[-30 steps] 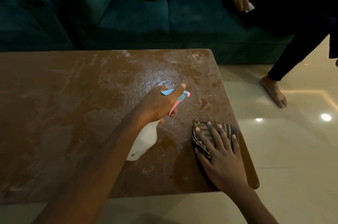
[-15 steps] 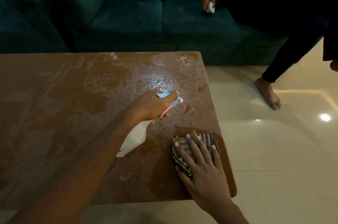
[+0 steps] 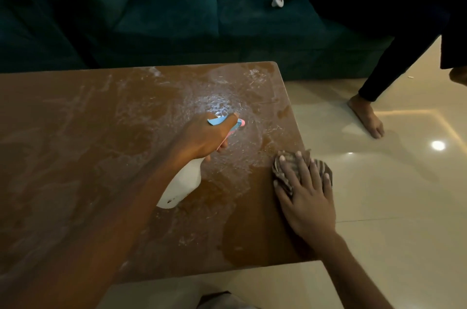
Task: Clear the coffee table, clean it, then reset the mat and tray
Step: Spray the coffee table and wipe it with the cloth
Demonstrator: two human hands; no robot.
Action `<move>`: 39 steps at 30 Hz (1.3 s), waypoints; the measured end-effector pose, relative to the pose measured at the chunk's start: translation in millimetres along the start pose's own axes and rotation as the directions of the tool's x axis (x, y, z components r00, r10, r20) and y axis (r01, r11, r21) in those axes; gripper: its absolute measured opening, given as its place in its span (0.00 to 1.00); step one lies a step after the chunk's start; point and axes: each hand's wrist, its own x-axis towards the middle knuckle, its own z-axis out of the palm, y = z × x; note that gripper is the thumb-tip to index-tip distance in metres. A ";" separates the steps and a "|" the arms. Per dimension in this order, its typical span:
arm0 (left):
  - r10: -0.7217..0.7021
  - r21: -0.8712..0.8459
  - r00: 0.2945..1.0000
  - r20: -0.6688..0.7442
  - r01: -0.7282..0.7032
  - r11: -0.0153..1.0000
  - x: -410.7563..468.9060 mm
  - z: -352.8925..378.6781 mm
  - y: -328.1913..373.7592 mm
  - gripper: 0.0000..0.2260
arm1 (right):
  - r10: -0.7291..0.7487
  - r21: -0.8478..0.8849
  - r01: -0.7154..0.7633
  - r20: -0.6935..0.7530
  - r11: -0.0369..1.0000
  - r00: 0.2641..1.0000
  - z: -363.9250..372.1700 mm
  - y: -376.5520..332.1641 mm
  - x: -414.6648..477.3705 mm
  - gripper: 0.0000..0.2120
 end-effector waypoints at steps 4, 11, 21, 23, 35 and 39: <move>-0.011 -0.143 0.997 -0.070 0.000 0.990 -2.6 -12.3 -16.5 0.25 | -0.019 -0.038 0.021 0.036 0.999 0.999 -0.4 -32.9 80.8 0.30; -0.029 -0.231 0.984 -0.175 -0.012 0.973 -13.0 -25.7 -20.3 0.28 | -0.434 -0.052 0.443 0.125 0.895 0.892 11.3 -71.1 22.6 0.28; -0.006 -0.257 0.990 -0.144 -0.031 0.966 -7.3 -19.6 -27.5 0.27 | -0.017 -0.068 0.018 0.014 0.998 1.000 -2.0 -22.4 94.1 0.27; -0.017 -0.245 0.991 -0.132 -0.016 0.969 -2.9 -20.0 -25.0 0.26 | -0.107 -0.079 0.110 0.039 0.991 0.994 2.2 -48.4 112.5 0.27; 0.048 0.089 0.996 -0.073 -0.042 0.995 73.6 -22.1 5.8 0.25 | -0.149 -0.055 0.152 0.045 0.987 0.988 6.4 -44.3 75.5 0.29; 0.084 0.160 0.996 -0.037 -0.077 0.984 88.4 -21.2 12.3 0.22 | -0.126 -0.077 0.131 0.067 0.988 0.990 4.0 -44.5 73.4 0.29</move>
